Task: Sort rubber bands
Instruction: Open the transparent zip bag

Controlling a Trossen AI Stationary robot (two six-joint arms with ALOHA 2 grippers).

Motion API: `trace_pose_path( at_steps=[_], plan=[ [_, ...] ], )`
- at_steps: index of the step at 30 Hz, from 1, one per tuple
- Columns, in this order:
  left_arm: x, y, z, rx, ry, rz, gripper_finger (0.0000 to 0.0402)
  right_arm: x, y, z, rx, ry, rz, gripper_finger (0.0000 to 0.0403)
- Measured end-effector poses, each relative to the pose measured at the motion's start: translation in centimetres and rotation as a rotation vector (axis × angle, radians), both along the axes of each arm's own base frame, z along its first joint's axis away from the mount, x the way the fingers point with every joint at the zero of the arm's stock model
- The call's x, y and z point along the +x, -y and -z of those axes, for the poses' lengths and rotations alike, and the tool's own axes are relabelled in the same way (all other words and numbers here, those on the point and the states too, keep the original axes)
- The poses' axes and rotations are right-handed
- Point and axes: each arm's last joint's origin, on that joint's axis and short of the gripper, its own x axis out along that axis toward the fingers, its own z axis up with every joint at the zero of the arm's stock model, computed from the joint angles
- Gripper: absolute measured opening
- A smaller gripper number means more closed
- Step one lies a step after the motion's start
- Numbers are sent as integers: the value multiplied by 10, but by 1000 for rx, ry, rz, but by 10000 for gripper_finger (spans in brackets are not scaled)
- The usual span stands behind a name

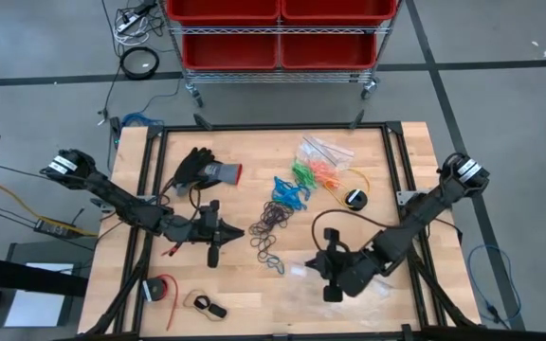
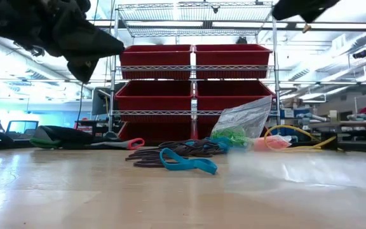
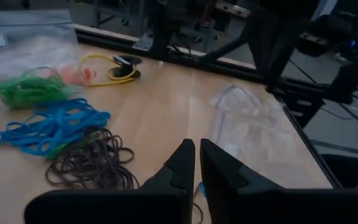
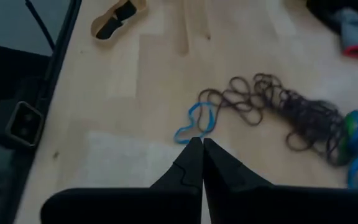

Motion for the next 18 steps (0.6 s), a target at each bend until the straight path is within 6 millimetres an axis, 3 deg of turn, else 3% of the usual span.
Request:
trace_pose_path(
  at_steps=[7,18],
  plan=[
    [4,3,-11,-34,58,31,35,13,13,-2,-55,14,-30,0],
    [5,3,-13,-39,59,38,35,6,8,7,211,-102,-36,4]
  ],
)
